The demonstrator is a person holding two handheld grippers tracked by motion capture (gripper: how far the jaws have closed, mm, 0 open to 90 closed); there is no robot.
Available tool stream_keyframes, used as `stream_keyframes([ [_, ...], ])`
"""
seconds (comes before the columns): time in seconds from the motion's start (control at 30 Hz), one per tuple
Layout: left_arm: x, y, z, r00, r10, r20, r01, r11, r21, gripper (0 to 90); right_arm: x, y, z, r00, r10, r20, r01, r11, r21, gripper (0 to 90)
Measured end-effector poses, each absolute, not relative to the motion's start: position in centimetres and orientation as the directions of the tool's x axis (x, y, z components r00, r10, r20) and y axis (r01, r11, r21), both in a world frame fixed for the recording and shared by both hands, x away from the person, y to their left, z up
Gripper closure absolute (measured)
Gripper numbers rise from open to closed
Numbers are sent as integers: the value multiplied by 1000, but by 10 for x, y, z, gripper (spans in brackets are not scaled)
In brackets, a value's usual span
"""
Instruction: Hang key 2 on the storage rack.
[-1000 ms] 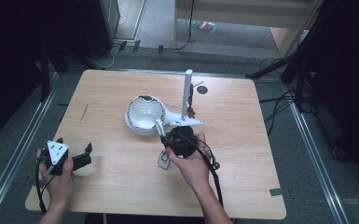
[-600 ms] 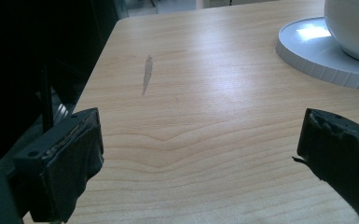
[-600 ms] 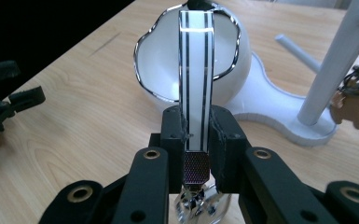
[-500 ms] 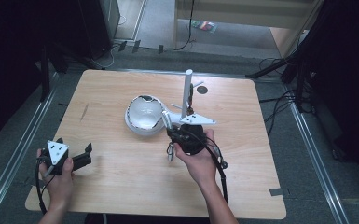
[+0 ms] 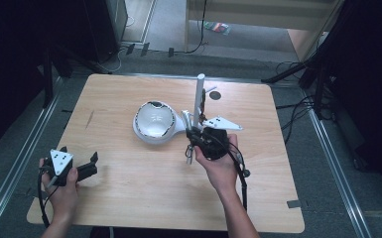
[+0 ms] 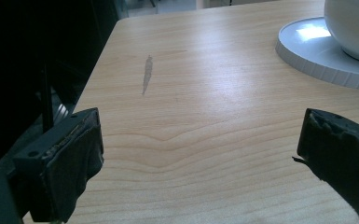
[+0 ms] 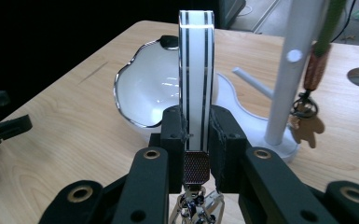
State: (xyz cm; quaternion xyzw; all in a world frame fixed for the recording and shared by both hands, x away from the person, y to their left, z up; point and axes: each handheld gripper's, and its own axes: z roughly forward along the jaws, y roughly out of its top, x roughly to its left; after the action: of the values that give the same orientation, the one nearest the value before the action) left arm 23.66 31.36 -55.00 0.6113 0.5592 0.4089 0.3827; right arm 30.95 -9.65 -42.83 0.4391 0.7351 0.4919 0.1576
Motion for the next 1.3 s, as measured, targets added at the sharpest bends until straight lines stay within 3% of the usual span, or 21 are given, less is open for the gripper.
stream_keyframes([
  [1.3,236,314,-550,40,997,68,370,-78,926,5,341,-124,-443,-499,815,295,548,33,836,784],
])
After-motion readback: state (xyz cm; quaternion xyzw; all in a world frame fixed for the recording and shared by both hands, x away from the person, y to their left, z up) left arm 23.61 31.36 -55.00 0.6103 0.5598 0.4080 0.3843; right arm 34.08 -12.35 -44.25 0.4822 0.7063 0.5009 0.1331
